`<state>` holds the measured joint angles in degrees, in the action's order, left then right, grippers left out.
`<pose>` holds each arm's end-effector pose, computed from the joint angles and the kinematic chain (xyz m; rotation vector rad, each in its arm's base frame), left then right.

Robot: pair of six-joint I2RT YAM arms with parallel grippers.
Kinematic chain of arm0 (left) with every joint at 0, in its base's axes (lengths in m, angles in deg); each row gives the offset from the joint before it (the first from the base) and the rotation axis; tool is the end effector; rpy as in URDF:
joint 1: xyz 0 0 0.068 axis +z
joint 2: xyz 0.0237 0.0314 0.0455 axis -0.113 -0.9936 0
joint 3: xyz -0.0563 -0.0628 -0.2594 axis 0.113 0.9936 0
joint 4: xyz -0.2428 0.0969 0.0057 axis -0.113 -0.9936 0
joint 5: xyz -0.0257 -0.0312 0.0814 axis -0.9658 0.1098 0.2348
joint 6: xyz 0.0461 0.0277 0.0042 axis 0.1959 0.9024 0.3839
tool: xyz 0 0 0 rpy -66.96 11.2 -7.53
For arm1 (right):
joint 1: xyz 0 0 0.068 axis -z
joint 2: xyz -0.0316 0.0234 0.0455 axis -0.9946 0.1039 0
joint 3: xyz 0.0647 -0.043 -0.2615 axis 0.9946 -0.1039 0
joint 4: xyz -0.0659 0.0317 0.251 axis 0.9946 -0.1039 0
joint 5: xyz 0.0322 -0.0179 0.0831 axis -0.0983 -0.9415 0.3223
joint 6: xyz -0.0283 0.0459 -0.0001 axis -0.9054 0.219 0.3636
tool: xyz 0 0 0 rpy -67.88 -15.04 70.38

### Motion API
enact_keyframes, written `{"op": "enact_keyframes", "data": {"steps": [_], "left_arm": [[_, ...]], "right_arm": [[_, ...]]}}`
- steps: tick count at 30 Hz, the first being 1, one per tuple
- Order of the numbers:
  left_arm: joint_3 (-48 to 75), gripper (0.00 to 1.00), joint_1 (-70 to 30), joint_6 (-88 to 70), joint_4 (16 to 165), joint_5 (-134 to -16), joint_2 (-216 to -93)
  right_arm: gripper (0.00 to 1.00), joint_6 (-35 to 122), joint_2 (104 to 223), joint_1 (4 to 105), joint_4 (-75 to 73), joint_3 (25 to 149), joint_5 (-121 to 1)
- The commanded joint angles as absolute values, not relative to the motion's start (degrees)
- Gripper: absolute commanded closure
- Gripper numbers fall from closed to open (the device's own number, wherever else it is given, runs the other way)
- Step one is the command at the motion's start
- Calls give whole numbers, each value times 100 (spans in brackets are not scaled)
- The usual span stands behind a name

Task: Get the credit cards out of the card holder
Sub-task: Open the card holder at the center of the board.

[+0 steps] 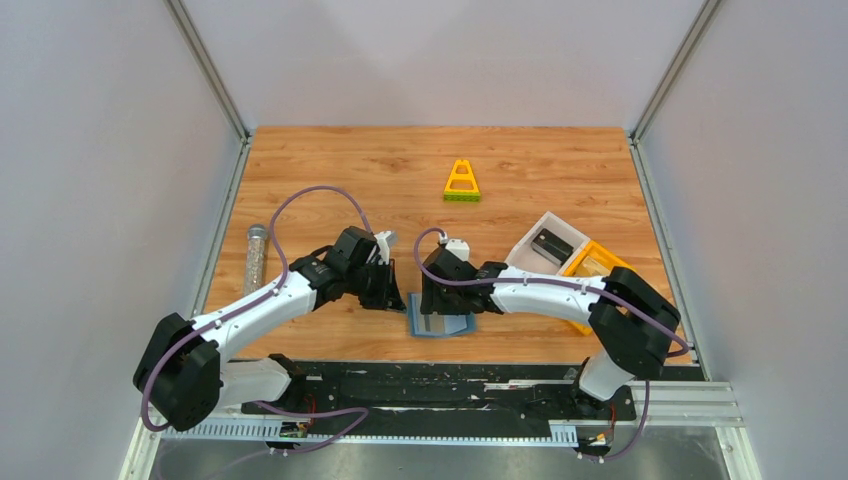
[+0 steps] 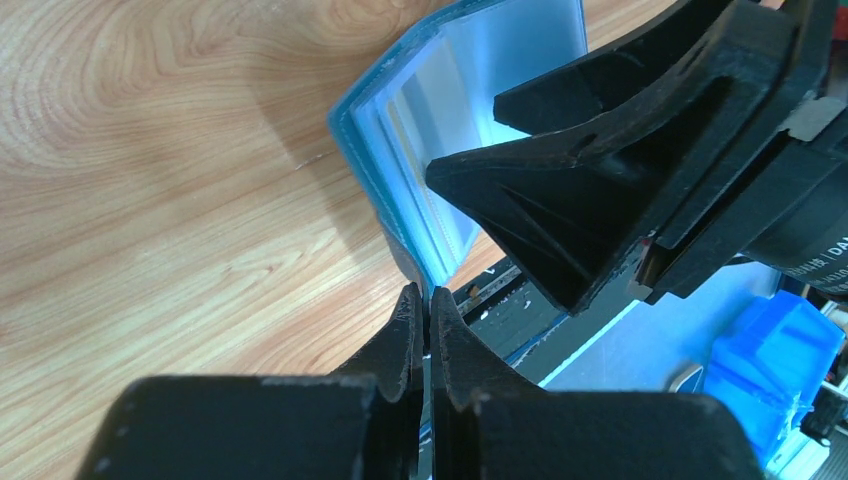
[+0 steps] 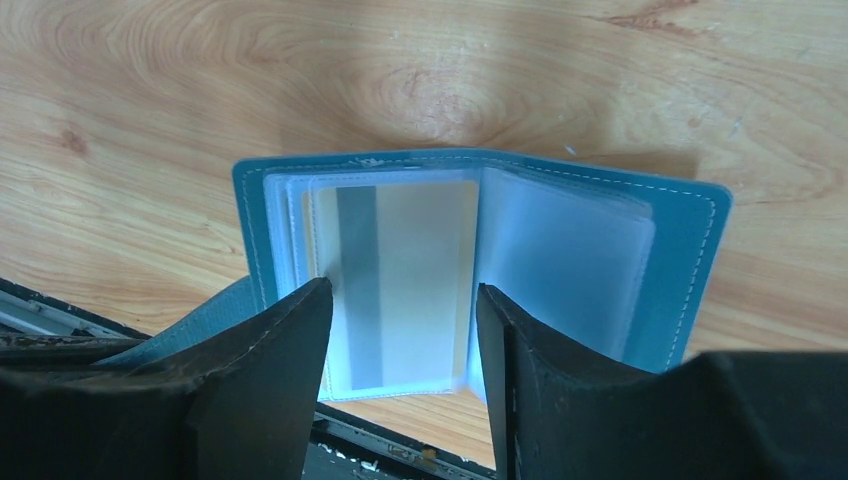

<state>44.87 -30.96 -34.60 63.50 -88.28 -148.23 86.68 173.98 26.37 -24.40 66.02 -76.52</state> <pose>0.1774 -0.1523 0.2113 0.1768 2.6937 -0.9513 0.1718 0.2608 0.1808 -0.1185 2.6849 0.4327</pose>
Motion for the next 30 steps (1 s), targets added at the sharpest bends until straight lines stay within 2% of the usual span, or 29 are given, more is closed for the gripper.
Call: {"op": "enact_keyframes", "data": {"steps": [1, 9, 21, 30], "left_arm": [[4403, 100, -3088, -3461, 6524, -8874, -14645], [4411, 100, -3087, -3459, 6522, -8855, -14644], [4459, 100, -3088, -3412, 6520, -8775, -14685], [4455, 100, -3087, -3387, 6457, -8713, -14666]], "right_arm": [[43, 8672, 17499, 2670, -1988, 6514, -7419], [38, 8695, 17489, 2682, -1856, 6394, -7273], [39, 8712, 17312, 2691, -1724, 6368, -7165], [34, 8696, 17405, 2689, -1715, 6442, -7098]]}}
